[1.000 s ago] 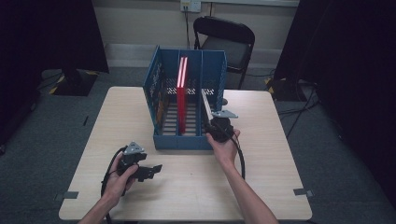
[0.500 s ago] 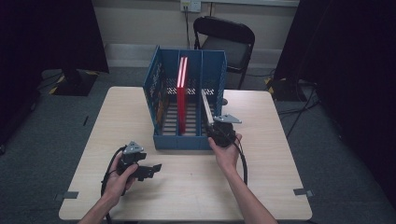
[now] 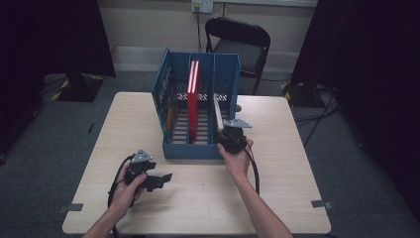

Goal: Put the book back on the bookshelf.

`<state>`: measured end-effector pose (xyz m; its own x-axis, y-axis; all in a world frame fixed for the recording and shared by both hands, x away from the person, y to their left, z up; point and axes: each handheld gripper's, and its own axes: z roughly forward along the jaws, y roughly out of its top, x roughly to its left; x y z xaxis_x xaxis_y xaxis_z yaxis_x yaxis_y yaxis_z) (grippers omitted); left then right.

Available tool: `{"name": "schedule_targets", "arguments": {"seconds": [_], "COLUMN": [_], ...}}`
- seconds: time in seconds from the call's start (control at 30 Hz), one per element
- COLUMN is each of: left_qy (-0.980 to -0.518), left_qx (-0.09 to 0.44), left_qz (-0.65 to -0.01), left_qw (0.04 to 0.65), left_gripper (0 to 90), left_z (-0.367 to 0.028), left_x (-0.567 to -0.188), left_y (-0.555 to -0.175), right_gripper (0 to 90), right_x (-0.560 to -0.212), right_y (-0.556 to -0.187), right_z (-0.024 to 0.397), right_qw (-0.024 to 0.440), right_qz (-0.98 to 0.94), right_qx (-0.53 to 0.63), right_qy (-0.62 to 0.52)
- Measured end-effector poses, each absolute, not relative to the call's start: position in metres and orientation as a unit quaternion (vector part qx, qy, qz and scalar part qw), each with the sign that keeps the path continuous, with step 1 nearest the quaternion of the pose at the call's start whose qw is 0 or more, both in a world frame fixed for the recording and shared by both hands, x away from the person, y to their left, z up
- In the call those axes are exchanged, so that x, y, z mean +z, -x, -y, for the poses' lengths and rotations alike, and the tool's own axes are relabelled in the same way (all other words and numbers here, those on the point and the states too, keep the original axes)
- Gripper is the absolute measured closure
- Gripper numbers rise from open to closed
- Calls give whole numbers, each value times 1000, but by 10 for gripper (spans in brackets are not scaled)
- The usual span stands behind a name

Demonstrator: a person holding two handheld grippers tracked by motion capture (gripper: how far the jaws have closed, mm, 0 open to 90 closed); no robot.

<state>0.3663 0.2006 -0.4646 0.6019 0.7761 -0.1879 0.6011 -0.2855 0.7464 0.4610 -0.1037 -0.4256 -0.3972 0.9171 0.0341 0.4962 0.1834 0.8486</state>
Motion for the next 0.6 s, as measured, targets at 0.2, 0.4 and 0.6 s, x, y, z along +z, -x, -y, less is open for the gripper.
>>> {"name": "schedule_targets", "arguments": {"seconds": [0.2, 0.4, 0.6], "left_qy": [-796, -796, -796], "left_qx": [106, 109, 108], "left_qz": [-435, -433, -431], "left_qw": [408, 408, 410], "left_gripper": [172, 172, 173], "left_z": [-203, -203, -201], "left_x": [-465, -465, -464], "left_y": [-365, -365, -364], "right_gripper": [695, 693, 689], "right_x": [-424, -423, -421], "right_y": [-469, -475, -479], "right_z": [98, 95, 90], "right_qw": [253, 252, 251], "right_qz": [-728, -727, -729], "right_qx": [410, 407, 404], "right_qy": [-488, -491, -492]}}
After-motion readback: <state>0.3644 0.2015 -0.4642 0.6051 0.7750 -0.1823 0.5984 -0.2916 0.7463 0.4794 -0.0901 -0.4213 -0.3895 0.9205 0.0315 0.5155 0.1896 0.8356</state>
